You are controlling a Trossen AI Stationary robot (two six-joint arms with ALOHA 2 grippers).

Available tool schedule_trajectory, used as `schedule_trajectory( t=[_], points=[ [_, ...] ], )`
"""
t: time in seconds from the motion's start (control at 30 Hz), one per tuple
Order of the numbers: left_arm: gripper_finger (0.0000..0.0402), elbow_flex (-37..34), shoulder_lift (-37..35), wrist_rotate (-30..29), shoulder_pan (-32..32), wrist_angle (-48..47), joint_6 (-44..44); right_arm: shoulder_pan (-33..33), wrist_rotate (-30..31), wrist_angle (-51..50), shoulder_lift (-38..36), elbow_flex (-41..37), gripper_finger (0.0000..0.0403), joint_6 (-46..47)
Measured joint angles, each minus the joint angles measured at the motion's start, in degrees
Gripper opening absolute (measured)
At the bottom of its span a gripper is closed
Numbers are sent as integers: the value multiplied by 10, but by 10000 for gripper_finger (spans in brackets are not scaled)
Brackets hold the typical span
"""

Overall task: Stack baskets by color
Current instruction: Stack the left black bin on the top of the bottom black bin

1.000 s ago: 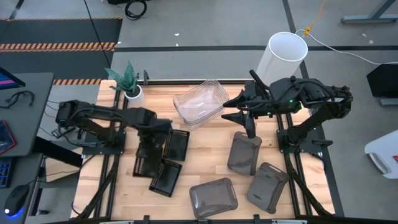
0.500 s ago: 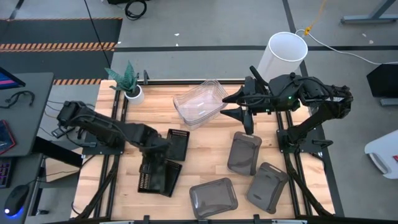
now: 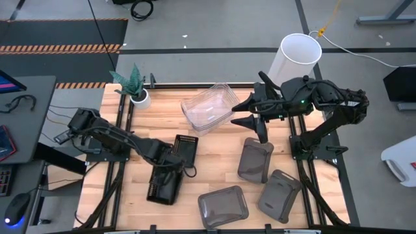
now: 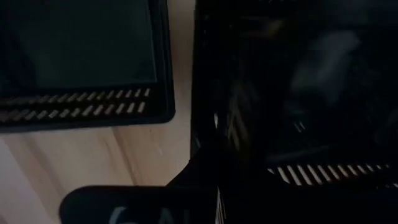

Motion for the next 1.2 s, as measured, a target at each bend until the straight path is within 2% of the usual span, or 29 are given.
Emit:
schedule_trajectory(
  t=[0.47,0.8,0.93,1.2],
  points=[
    [0,18,17,5,-18,26,51,1,-4,2,0,0,208,1],
    [8,18,51,6,-26,30,51,1,-11,7,0,0,208,8],
    [42,18,58,17,-28,22,48,1,-13,8,0,0,208,8],
    [147,30,56,25,-22,6,36,1,-13,4,0,0,208,8]
  ],
)
